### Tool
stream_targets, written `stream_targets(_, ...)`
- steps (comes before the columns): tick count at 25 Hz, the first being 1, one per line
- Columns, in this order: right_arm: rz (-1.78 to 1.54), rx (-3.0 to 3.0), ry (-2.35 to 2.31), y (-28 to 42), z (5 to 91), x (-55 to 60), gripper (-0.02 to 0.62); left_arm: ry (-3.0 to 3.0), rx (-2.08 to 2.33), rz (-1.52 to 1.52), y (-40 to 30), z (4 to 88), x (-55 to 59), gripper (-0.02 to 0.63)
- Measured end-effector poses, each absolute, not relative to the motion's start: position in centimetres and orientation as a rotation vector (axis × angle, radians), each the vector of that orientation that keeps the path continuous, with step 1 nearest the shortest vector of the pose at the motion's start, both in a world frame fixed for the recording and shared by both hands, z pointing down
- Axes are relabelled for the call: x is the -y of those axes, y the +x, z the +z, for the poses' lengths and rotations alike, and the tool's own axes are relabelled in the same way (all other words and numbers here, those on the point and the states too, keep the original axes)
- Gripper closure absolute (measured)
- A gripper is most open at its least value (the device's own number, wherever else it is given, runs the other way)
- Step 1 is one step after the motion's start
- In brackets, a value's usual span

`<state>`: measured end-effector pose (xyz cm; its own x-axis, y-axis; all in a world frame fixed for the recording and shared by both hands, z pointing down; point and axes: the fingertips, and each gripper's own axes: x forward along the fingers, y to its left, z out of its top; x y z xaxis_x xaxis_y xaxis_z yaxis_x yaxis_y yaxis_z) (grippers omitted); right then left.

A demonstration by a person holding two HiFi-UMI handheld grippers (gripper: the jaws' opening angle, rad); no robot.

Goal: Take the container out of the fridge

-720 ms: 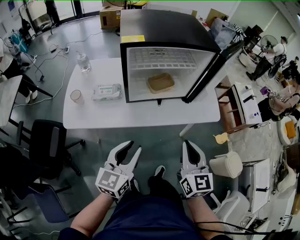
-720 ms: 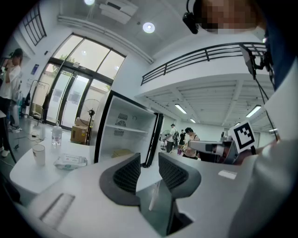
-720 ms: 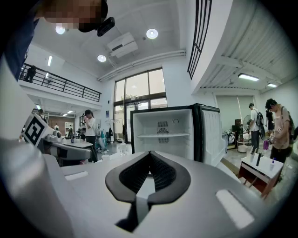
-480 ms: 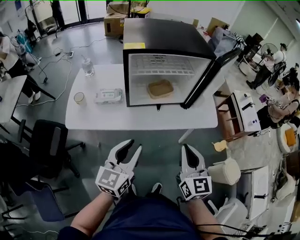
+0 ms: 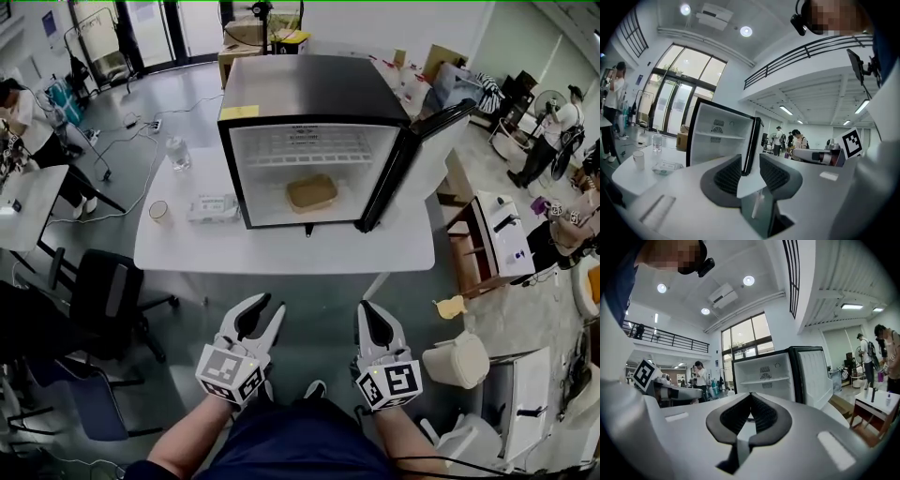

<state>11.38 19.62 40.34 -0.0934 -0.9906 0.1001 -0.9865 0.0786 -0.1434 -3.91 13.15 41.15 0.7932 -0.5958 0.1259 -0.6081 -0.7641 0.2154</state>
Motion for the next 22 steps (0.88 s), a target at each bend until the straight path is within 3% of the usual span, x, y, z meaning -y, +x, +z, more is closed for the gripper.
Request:
stream_targets(7, -0.325, -2.312, -2.026, 15.7, 41.3, -19.7, 0.589, 2.703, 1.024, 0.131, -1.2, 42.1, -14.6, 0.485)
stream_targets(22, -0.444, -2.323, -2.007, 16.6, 43.7, -15.5, 0.589, 2.713, 1.026, 0.167, 0.7, 43.3, -10.3, 0.485)
